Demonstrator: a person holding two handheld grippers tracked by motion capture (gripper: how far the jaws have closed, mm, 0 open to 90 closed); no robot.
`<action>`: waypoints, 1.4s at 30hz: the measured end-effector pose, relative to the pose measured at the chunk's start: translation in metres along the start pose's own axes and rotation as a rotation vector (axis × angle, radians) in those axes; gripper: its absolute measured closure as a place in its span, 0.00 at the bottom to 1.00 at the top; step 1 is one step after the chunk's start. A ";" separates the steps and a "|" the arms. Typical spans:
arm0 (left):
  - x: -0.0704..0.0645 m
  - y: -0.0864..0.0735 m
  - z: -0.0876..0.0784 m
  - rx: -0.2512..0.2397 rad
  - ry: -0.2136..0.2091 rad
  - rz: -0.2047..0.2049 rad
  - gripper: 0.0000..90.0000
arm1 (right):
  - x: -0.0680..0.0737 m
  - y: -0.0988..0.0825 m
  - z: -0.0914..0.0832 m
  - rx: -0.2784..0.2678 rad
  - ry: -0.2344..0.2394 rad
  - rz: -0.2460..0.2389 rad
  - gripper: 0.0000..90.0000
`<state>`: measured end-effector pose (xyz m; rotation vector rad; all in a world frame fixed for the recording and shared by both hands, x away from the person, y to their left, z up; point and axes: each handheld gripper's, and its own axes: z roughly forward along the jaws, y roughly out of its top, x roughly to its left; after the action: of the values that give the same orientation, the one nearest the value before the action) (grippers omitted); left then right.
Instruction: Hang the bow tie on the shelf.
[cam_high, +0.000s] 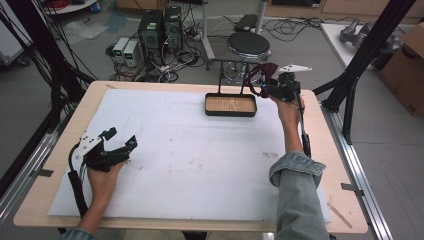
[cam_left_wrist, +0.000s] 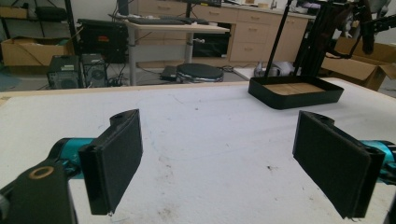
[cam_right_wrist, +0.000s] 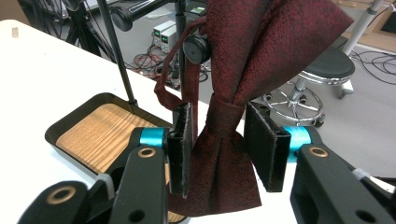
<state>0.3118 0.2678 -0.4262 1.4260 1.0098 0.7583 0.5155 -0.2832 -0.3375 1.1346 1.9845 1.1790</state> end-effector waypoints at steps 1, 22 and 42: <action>0.000 0.000 0.000 -0.001 0.001 -0.001 0.18 | 0.000 0.000 0.000 0.001 -0.001 0.001 0.68; 0.000 0.000 0.000 -0.001 0.001 0.001 0.18 | 0.006 0.012 -0.025 -0.002 0.014 -0.045 0.51; -0.004 -0.001 0.007 0.005 -0.012 0.002 0.18 | 0.016 0.020 -0.105 -0.195 0.028 -0.043 0.29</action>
<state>0.3163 0.2610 -0.4278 1.4346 1.0019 0.7484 0.4330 -0.3073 -0.2725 0.9772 1.8581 1.3400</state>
